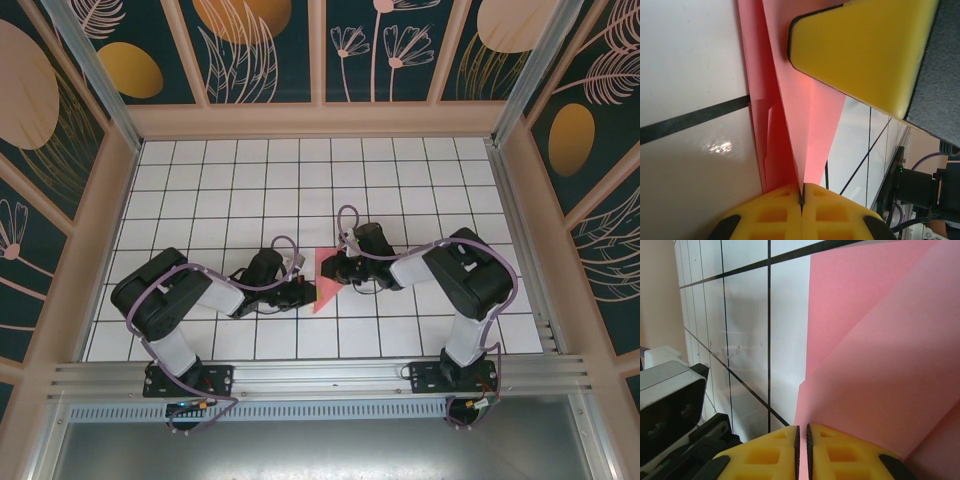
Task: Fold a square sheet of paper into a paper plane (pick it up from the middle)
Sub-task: Fourth fold the wing at the center of the table.
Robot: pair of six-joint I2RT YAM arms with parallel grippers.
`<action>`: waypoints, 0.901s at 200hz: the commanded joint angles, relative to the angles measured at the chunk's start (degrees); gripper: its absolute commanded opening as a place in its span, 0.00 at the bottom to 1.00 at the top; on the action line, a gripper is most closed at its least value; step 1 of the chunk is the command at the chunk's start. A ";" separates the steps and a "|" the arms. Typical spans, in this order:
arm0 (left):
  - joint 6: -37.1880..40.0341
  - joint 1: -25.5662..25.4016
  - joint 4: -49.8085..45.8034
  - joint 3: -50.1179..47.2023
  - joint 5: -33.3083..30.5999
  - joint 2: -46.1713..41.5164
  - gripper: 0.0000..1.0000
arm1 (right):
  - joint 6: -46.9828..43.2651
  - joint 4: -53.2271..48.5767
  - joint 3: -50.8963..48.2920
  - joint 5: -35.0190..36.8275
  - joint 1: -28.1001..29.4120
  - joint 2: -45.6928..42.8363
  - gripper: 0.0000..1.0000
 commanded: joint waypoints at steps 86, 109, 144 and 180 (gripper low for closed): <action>0.52 0.23 -6.84 -0.71 -5.10 -4.49 0.32 | -4.68 -11.92 3.09 5.78 1.10 2.31 0.14; -0.39 0.19 -10.50 -2.30 -9.26 -9.63 0.32 | -4.48 -13.46 3.89 6.77 1.92 2.35 0.14; -1.14 0.19 -17.79 -2.47 -14.99 -15.71 0.33 | -3.26 -12.71 3.99 7.59 3.08 2.57 0.14; -2.21 0.19 -19.53 -2.21 -17.61 -18.34 0.25 | -2.34 -12.40 3.87 7.78 3.30 2.74 0.14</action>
